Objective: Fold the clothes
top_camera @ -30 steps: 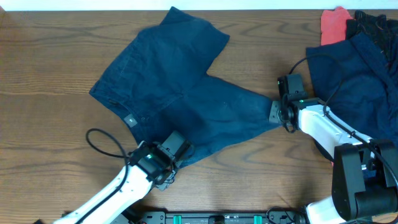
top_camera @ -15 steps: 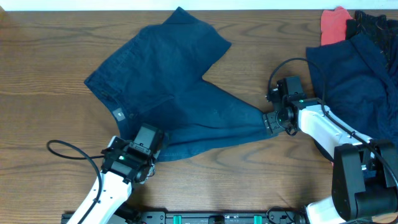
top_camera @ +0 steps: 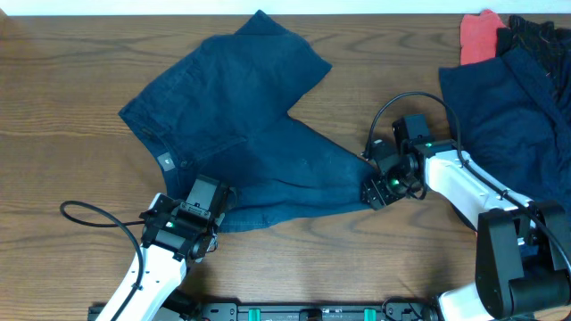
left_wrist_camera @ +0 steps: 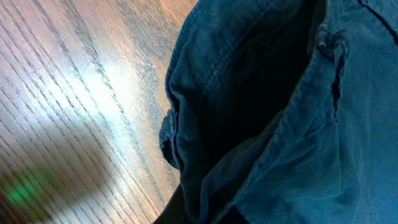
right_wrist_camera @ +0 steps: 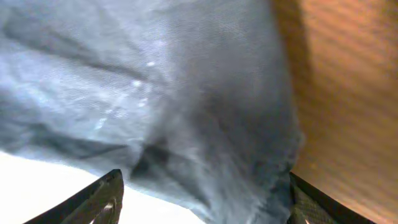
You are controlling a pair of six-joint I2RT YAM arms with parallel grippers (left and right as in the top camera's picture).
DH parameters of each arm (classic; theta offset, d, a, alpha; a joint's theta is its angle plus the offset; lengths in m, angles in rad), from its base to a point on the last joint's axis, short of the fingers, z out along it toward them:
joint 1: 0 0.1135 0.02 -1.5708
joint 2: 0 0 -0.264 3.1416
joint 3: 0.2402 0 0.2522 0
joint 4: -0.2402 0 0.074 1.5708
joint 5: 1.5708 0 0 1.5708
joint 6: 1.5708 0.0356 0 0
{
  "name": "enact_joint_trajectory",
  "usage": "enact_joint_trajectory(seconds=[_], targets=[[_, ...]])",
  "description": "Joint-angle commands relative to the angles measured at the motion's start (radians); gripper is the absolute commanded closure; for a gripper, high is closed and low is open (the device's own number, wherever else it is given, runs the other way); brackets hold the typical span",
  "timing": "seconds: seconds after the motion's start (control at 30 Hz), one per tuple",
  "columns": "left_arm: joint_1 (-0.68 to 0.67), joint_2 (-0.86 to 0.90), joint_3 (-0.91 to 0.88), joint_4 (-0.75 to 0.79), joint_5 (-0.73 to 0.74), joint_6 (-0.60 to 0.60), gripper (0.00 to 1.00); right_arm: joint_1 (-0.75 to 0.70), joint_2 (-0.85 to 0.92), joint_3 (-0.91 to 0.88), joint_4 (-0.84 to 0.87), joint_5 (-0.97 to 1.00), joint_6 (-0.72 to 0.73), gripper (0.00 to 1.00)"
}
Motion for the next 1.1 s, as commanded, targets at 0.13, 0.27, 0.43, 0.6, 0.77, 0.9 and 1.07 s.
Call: enact_joint_trajectory(seconds=[0.13,0.27,0.43,0.6,0.77,0.9,1.07], targets=[[0.005,-0.002,-0.003,-0.012,-0.003,0.05,0.94,0.009,0.002,-0.003,-0.009,-0.044,0.069,0.3],[0.005,-0.003,-0.003,-0.014,0.04,0.071,0.94,0.008,0.002,-0.003,-0.04,0.081,0.192,0.71],[0.005,-0.003,-0.001,-0.014,0.132,0.177,0.94,-0.006,0.002,-0.002,-0.053,0.108,0.321,0.99],[0.005,-0.008,0.049,-0.014,0.274,0.37,0.94,-0.082,-0.046,0.025,-0.051,0.092,0.393,0.99],[0.004,-0.061,0.135,-0.05,0.377,0.507,0.94,-0.184,-0.176,0.105,-0.117,0.092,0.391,0.99],[0.004,-0.142,0.196,-0.149,0.384,0.54,0.94,-0.25,-0.316,0.165,-0.173,0.092,0.391,0.99],[-0.002,-0.282,0.219,-0.204,0.475,0.538,0.94,-0.269,-0.449,0.216,-0.215,0.093,0.369,0.99]])
